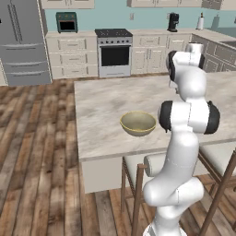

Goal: Place the cup inside the bowl on the dining table and move the bowl to any counter.

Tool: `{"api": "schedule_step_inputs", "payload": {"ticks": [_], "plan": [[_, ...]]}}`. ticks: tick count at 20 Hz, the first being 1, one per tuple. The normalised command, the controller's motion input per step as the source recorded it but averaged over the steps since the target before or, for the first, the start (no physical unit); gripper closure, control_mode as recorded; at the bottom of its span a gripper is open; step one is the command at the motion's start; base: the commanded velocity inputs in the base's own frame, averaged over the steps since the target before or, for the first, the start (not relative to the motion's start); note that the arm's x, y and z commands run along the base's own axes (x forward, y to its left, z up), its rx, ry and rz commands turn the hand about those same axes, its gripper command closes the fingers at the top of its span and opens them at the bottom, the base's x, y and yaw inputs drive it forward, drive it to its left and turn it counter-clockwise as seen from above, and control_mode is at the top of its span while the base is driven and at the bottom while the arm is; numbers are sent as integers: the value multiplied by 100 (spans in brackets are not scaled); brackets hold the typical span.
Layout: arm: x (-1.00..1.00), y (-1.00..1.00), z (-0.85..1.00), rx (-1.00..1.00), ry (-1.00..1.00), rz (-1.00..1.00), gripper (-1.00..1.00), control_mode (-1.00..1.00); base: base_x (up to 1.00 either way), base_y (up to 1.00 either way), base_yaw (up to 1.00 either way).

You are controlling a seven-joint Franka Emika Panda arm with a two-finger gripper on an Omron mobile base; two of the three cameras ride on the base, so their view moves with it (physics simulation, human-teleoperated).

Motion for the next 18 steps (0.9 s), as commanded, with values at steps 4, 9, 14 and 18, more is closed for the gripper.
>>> {"api": "schedule_step_inputs", "payload": {"ticks": [4,9,14,18], "plan": [[35,0,0,0,0,0,-100,-100,0,0,0],[29,0,-2,0,0,0,-100,-100,0,0,0],[23,-3,-6,0,0,0,-100,-100,0,0,0],[22,-8,-11,0,0,0,-100,-100,0,0,0]]}}
